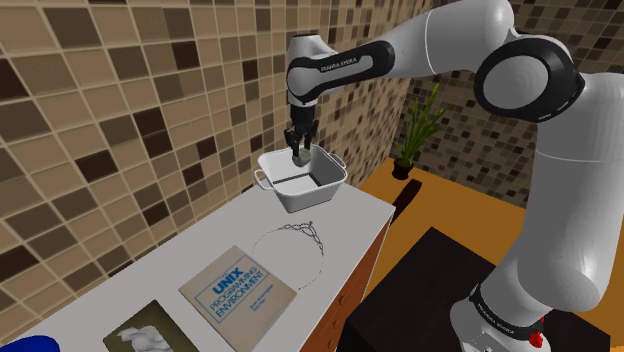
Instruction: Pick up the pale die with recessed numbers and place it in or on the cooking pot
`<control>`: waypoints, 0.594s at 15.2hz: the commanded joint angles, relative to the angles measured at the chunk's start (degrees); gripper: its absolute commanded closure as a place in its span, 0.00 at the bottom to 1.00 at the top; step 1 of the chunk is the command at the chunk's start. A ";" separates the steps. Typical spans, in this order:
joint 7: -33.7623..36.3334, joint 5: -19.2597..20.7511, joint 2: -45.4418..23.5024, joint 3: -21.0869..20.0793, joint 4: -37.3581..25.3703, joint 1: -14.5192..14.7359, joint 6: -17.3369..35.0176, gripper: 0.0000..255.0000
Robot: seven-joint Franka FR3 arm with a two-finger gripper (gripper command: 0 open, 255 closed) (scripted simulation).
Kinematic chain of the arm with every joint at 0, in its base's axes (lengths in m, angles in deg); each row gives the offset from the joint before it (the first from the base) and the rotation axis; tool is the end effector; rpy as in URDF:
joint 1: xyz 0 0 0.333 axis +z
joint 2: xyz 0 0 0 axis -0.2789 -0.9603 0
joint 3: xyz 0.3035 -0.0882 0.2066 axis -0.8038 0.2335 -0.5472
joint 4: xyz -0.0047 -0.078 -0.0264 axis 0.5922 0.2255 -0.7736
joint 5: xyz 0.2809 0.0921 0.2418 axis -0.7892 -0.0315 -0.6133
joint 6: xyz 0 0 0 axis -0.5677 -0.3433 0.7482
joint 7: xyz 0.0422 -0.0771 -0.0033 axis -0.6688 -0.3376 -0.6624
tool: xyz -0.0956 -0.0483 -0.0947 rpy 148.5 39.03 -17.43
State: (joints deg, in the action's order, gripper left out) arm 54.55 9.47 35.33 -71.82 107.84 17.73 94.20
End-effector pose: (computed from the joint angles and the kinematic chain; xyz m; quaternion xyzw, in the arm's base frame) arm 0.6746 0.0580 0.4375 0.9985 0.0542 -0.0015 0.0058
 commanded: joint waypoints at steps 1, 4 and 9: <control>0.12 0.07 -0.55 0.01 0.88 0.04 1.46 1.00; 0.19 0.15 -1.27 0.05 2.16 0.05 3.46 1.00; 0.26 0.24 -2.07 0.08 3.28 0.07 5.38 1.00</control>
State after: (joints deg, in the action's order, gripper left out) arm 54.80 9.70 33.37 -71.73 111.19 17.78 99.50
